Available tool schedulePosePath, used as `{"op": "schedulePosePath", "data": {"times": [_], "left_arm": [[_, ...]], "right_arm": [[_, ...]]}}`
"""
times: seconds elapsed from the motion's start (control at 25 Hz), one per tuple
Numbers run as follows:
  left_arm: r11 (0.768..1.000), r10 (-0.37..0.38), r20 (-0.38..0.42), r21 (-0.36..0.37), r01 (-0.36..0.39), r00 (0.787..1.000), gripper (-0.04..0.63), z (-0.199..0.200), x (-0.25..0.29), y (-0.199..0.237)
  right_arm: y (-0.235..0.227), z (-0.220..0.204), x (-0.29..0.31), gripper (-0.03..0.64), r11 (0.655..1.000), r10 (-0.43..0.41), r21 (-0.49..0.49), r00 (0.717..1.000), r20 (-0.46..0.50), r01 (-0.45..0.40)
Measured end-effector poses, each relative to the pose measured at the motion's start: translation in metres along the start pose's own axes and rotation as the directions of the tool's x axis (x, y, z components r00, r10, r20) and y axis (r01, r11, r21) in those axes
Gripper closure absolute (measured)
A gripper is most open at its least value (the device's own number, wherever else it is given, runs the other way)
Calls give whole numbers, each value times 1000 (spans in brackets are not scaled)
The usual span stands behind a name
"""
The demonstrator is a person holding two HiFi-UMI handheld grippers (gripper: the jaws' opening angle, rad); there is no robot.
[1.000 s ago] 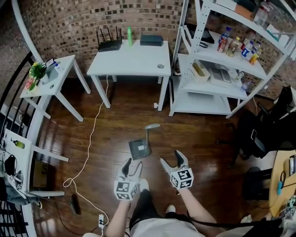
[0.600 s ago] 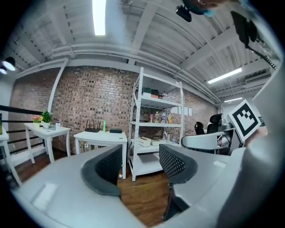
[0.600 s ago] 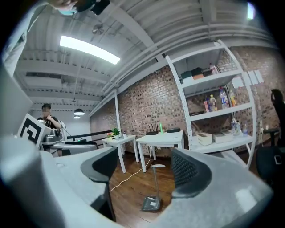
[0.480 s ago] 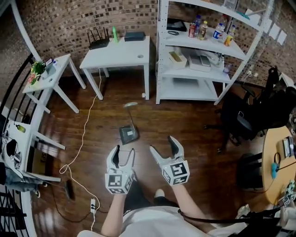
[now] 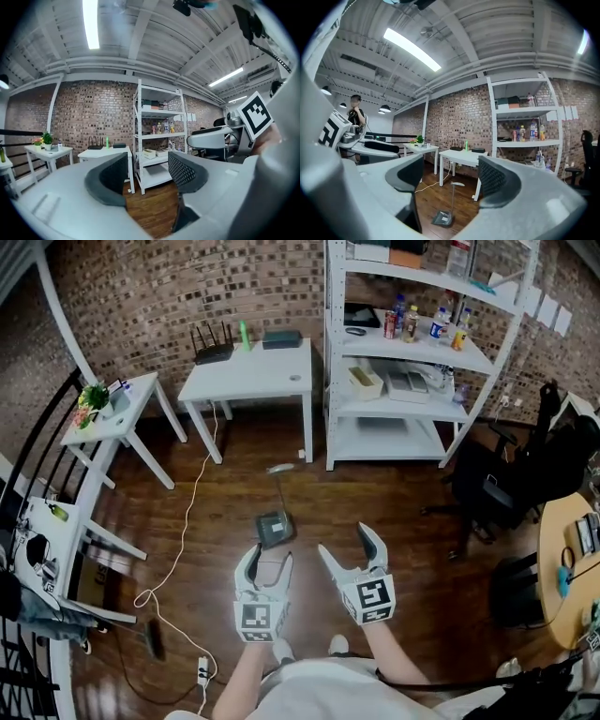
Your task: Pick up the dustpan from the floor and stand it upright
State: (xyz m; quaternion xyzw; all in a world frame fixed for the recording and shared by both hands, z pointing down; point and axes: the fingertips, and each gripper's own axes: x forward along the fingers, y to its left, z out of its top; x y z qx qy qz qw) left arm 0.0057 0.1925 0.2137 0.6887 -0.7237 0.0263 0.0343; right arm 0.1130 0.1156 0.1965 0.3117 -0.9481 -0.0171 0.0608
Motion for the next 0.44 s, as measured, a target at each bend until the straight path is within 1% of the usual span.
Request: {"op": "schedulePosePath", "data": {"times": [0.12, 0.28, 0.44], "left_arm": [[998, 27, 2, -51, -26, 1000, 322, -3, -15, 13], [994, 83, 23, -74, -81, 996, 325, -8, -26, 36], [991, 90, 25, -101, -87, 996, 330, -5, -29, 47]], "right_arm": [[22, 0, 7, 268, 1000, 25, -13, 1000, -8, -26], [45, -5, 10, 268, 998, 58, -8, 998, -22, -58], [58, -11, 13, 272, 997, 78, 16, 996, -45, -77]]}}
